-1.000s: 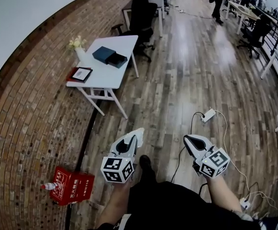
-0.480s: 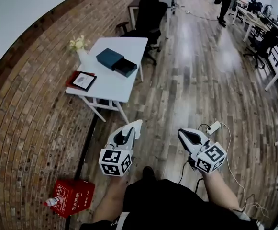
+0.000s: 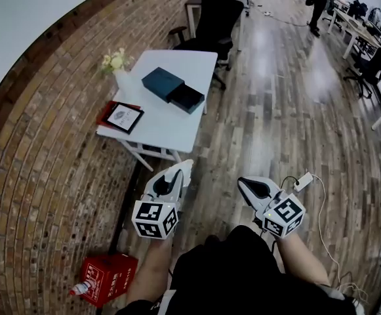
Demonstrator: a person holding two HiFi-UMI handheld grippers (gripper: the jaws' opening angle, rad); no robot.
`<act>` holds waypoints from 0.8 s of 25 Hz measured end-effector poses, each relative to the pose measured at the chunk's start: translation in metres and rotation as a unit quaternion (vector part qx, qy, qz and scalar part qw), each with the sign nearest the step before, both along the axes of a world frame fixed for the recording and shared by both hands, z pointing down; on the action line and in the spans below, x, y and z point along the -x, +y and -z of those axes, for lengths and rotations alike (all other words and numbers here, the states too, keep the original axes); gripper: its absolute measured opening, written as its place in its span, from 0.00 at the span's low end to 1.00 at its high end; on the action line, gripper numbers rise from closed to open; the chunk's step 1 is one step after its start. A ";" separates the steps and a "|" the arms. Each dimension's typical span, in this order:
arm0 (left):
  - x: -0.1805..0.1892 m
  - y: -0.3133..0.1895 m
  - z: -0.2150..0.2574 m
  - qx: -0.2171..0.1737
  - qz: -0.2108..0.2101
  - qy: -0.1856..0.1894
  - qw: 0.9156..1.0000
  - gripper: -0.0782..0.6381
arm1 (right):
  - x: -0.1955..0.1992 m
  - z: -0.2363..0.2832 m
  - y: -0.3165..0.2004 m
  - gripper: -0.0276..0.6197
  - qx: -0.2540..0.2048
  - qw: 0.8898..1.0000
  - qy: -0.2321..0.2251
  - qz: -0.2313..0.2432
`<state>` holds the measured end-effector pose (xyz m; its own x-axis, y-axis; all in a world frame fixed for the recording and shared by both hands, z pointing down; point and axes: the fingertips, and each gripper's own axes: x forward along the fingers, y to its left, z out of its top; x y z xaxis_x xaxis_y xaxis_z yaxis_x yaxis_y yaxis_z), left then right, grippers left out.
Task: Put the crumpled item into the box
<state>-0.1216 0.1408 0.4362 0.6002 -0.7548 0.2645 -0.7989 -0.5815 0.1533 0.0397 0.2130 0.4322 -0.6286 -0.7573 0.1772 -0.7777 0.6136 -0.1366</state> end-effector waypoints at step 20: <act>-0.014 -0.236 -0.013 0.026 0.063 -0.007 0.998 0.22 | -0.006 -0.019 -0.278 0.04 0.026 0.995 -0.017 0.097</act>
<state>-0.1076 -0.0951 0.4488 0.4978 -0.8087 0.3134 -0.8672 -0.4681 0.1697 0.0457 -0.0654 0.4514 -0.7686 -0.6111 0.1894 -0.6394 0.7433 -0.1965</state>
